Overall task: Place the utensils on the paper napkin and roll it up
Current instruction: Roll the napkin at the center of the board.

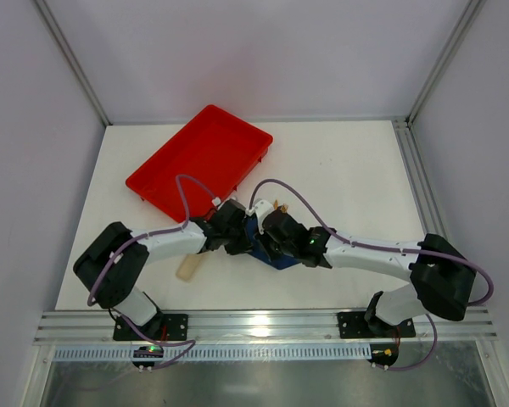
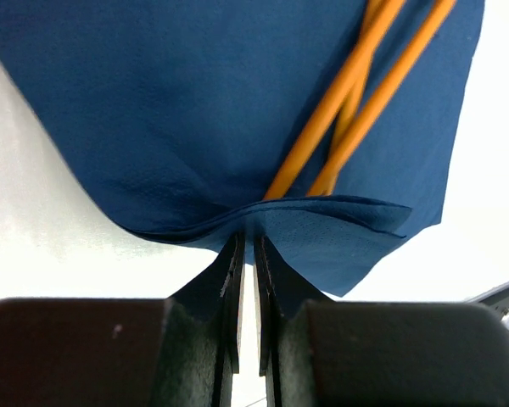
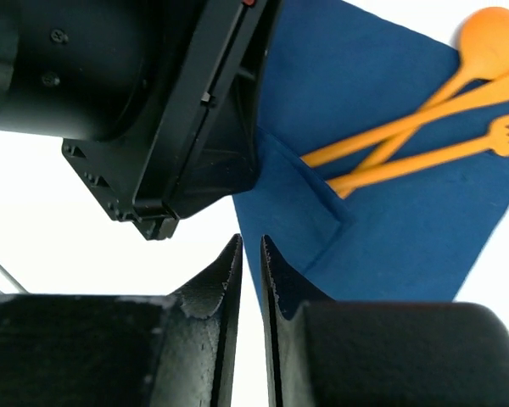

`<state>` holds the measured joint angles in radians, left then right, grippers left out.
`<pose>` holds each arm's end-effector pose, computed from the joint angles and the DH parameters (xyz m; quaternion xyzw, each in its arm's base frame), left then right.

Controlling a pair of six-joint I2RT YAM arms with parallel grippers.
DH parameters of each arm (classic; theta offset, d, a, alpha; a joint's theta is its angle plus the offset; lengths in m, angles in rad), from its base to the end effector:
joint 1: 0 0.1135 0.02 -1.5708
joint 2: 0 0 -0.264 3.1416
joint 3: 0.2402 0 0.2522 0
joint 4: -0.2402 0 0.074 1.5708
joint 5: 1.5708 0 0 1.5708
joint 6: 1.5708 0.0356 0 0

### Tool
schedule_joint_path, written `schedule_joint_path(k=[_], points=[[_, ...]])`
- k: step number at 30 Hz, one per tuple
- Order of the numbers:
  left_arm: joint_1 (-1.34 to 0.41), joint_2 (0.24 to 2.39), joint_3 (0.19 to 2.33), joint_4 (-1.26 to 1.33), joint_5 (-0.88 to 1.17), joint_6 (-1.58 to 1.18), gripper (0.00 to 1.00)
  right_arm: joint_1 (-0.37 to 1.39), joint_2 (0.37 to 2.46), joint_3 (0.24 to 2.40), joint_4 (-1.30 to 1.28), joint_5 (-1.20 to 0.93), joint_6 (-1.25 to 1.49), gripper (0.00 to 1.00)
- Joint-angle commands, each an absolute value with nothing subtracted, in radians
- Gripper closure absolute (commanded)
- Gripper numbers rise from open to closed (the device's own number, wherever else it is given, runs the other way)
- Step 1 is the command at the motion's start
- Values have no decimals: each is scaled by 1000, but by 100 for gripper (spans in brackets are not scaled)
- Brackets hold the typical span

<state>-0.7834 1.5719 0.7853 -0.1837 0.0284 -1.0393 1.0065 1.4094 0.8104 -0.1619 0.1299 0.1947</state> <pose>0.2102 -0.2108 0.1560 -0.1177 0.9479 -0.2420 0.1705 0.1605 0.2450 0.2101 -0.3386 0.8528 0.1730 0.3581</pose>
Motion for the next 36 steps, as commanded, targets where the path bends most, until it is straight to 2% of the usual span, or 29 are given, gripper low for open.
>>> schedule_joint_path(k=[1, 19, 31, 36], points=[[-787, 1571, 807, -173, 28, -1040, 88, 994, 1453, 835, -92, 87, 216, 85], [-787, 1575, 796, -164, 26, -1049, 88, 977, 1539, 724, -26, 34, 264, 92], [-787, 1591, 785, -133, 60, -1068, 87, 977, 1388, 638, -6, 51, 298, 93], [-787, 1597, 785, -129, 69, -1074, 87, 974, 1417, 641, 25, 40, 296, 93]])
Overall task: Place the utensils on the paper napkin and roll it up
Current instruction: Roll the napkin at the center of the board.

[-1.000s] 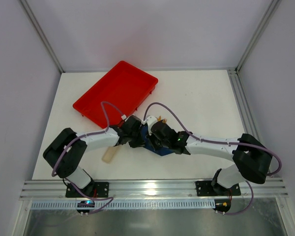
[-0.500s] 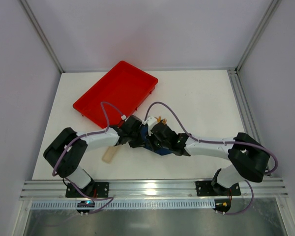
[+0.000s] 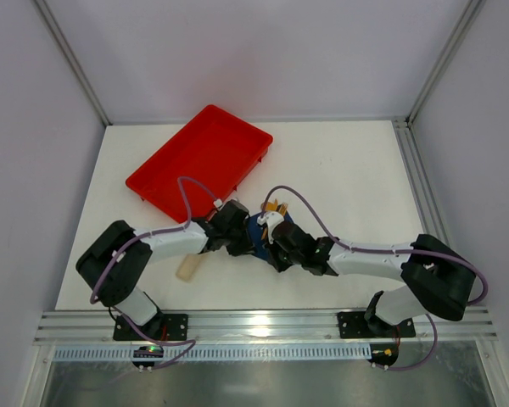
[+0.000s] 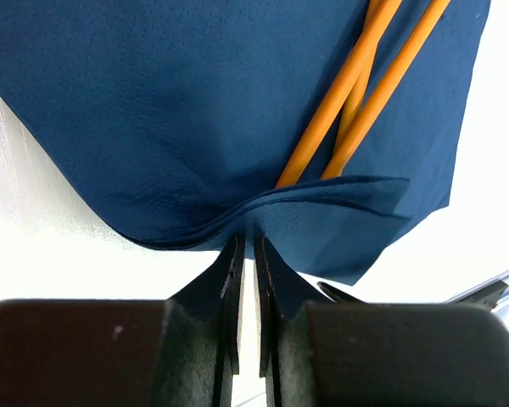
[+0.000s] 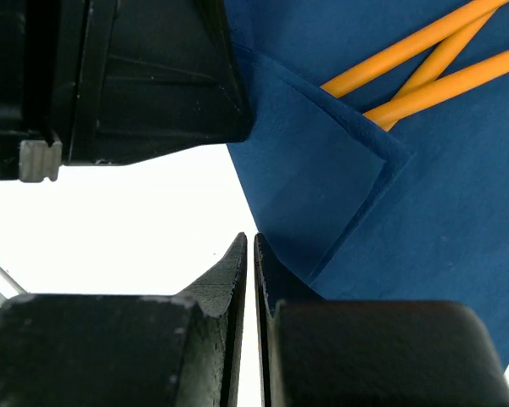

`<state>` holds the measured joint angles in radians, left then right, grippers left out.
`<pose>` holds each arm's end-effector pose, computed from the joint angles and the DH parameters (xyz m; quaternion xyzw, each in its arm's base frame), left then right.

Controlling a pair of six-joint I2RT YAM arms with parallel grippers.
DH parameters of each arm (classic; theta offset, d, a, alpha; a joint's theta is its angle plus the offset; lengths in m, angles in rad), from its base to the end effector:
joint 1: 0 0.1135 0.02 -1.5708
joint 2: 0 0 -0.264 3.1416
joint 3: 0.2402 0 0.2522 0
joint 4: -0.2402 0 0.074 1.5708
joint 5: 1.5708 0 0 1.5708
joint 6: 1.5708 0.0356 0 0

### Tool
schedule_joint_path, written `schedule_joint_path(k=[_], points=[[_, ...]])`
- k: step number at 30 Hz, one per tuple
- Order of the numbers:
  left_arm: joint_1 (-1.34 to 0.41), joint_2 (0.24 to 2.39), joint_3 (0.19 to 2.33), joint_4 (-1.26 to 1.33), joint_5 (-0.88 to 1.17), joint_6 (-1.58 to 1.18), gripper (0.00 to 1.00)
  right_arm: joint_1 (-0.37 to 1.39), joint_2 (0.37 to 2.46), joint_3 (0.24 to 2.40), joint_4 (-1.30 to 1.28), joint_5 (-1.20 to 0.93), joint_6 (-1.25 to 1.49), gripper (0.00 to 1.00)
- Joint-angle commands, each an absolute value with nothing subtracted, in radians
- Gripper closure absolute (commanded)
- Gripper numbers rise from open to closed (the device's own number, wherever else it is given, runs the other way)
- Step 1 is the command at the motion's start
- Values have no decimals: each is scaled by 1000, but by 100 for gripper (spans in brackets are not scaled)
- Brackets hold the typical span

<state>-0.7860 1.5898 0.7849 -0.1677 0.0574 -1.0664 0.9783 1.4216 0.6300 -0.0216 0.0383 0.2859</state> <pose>0.2104 -0.2135 0.1520 -0.1251 0.9470 -0.2519 0.1551 0.1524 0.2239 0.1628 -0.3085 0.8762 0.2041 0.3088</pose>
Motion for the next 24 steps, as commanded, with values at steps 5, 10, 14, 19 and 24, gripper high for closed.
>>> schedule_joint_path(k=[5, 10, 14, 19, 24], points=[[-787, 1601, 785, -127, 75, -1075, 88, 968, 1443, 637, 34, 49, 299, 92], [-787, 1605, 782, -120, 78, -1081, 88, 959, 1428, 644, 29, 48, 302, 93], [-787, 1601, 782, -118, 78, -1081, 88, 954, 1425, 664, 20, 49, 291, 93], [-787, 1605, 782, -120, 78, -1081, 88, 948, 1454, 675, 12, 40, 293, 93], [-787, 1608, 784, -133, 69, -1077, 88, 945, 1453, 664, -28, 58, 320, 93]])
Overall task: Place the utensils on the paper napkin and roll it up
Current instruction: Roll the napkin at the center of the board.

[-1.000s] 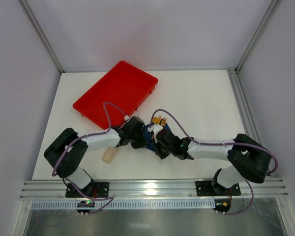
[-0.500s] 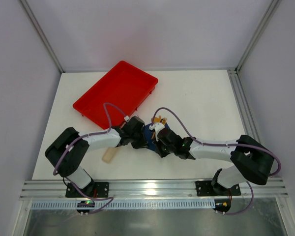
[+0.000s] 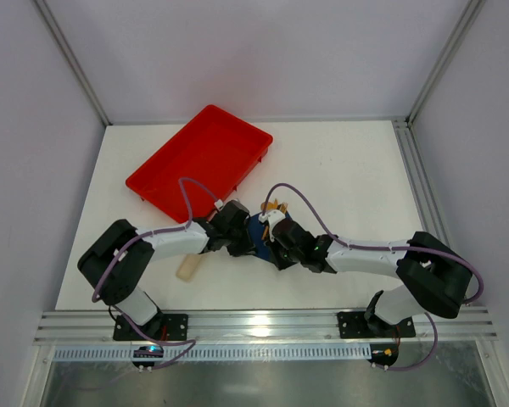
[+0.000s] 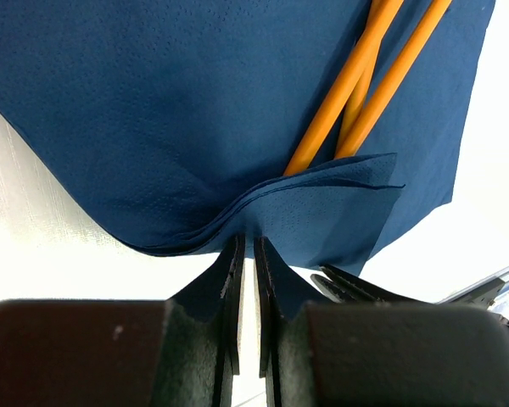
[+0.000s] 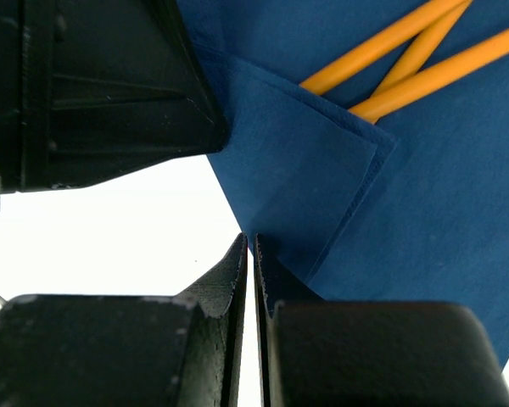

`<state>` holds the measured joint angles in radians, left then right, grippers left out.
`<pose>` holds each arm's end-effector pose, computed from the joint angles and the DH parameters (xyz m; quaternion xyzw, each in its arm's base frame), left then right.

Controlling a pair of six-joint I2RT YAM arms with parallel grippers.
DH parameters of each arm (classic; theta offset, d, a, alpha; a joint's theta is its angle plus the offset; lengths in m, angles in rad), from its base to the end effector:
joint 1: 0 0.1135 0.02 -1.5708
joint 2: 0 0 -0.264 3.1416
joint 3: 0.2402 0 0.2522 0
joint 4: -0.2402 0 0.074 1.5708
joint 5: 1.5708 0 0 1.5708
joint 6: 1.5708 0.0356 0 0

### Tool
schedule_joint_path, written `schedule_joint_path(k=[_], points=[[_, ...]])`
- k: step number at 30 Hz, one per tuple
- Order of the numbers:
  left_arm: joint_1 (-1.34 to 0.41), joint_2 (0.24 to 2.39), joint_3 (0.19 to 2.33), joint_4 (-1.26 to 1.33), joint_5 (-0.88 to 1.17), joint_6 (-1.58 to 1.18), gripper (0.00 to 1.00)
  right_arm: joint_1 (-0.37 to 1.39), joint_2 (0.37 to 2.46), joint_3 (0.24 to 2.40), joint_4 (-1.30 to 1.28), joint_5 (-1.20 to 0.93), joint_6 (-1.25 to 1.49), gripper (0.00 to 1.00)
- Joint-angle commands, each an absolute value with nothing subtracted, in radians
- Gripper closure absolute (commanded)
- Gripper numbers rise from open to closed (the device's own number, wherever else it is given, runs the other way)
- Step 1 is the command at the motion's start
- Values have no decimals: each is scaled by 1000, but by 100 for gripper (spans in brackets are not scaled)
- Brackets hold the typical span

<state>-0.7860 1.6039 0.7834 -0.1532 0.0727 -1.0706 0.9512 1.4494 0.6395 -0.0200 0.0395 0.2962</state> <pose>0.2110 -0.2150 0.1485 -0.1249 0.9470 -0.2561 0.1483 0.1605 0.2225 0.1587 -0.2930 0.8847 0.1965 0.3046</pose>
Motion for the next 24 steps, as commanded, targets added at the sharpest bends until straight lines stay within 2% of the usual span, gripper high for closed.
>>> schedule_joint_path(k=[1, 24], points=[[-787, 1608, 785, -138, 66, -1077, 88, 946, 1453, 658, -32, 60, 325, 93], [-787, 1606, 798, -210, 20, -1072, 88, 945, 1385, 568, -41, 64, 383, 94]])
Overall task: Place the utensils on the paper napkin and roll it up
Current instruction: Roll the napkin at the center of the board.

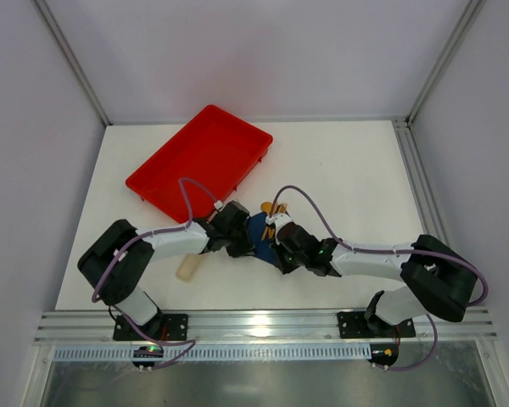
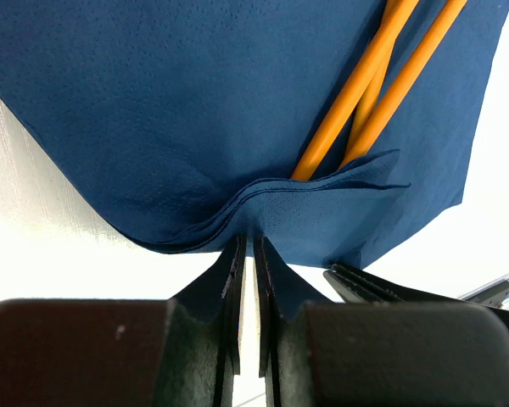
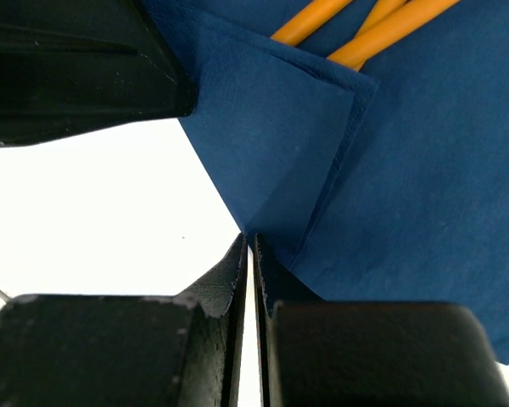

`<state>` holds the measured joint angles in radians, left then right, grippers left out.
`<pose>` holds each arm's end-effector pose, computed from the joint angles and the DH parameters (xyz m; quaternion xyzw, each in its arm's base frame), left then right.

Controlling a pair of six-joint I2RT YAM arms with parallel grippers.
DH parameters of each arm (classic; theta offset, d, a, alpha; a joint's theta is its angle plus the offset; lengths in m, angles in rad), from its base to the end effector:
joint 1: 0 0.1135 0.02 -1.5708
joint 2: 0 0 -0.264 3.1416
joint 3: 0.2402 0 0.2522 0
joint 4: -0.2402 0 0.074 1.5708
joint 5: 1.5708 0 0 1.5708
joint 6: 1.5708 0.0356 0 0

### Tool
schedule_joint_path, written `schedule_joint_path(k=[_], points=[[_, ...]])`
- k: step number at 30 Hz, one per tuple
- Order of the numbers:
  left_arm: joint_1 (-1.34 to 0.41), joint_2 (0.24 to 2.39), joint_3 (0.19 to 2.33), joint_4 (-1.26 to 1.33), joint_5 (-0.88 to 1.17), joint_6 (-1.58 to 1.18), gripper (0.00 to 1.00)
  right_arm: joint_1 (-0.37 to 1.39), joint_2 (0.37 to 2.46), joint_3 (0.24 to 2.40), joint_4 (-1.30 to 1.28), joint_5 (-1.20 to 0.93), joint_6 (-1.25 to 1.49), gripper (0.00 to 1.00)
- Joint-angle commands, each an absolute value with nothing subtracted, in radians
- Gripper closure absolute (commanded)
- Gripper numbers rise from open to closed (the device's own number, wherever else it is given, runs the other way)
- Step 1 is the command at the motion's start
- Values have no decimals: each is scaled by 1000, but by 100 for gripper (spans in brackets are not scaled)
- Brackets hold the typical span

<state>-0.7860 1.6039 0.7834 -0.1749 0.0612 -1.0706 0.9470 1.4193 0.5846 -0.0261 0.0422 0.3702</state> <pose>0.2099 -0.2133 0.1472 -0.1273 0.9500 -0.2446 0.1464 0.1534 0.2106 0.1501 -0.2596 0.9008 0.1970 0.2869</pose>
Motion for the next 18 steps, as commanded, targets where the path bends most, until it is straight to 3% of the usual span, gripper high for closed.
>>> schedule_joint_path(k=[1, 18], points=[[-787, 1608, 798, -213, 20, -1072, 88, 945, 1378, 566, -43, 64, 385, 94], [-787, 1609, 801, -206, 28, -1074, 88, 945, 1336, 561, -77, 81, 380, 93]])
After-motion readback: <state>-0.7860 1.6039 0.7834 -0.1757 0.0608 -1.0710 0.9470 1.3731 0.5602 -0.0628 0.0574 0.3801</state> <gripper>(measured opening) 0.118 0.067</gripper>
